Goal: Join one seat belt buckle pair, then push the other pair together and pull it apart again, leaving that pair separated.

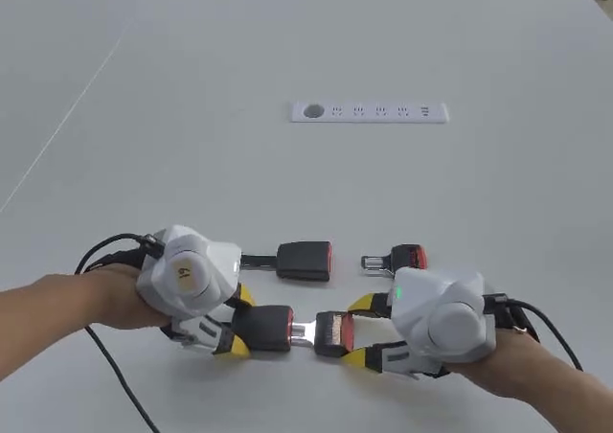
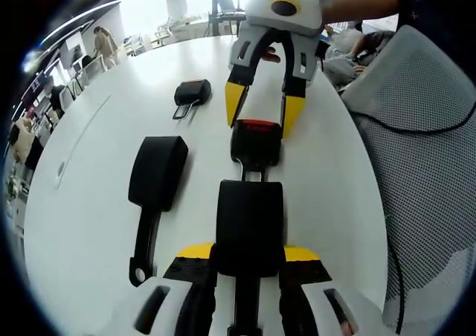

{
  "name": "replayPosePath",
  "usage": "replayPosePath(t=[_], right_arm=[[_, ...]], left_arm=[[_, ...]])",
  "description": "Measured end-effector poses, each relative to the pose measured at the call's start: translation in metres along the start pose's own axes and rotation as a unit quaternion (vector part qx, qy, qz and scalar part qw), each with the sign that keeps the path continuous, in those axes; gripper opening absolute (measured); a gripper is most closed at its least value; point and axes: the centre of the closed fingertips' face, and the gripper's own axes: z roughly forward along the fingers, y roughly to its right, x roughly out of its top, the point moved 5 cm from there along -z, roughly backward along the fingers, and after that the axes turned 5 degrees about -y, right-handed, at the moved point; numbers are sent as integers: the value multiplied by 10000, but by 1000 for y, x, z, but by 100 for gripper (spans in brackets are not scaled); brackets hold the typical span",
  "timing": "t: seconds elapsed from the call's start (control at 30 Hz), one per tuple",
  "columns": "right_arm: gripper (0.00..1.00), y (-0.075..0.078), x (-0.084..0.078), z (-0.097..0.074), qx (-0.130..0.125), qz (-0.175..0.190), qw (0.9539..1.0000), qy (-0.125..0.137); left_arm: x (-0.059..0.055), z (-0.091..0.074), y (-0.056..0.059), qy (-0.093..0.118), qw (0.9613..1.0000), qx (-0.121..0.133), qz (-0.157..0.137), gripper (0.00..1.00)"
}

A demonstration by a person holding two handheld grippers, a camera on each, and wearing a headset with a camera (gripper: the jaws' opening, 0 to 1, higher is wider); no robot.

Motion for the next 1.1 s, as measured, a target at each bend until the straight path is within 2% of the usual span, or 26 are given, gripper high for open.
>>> replayPosePath(t=[0.2, 0.27, 0.33, 0.8, 1.1], right_arm=[[31, -3, 2, 4, 42, 64, 10000, 5], [31, -3, 1, 9, -38, -203, 9997, -144], [31, -4, 2, 8, -26, -77, 9999, -117], [30, -3, 5, 7, -10, -230, 9997, -113], [29, -1, 5, 10, 33, -195, 9996, -183]], left_arm=[[0, 0, 0, -8, 10000, 6, -3, 33], [0, 0, 0, -8, 10000, 9, -11, 33], [0, 0, 1, -6, 10000, 19, -12, 33], [0, 0, 1, 42, 10000, 16, 41, 33], [-2, 1, -1, 28, 10000, 6, 65, 32]])
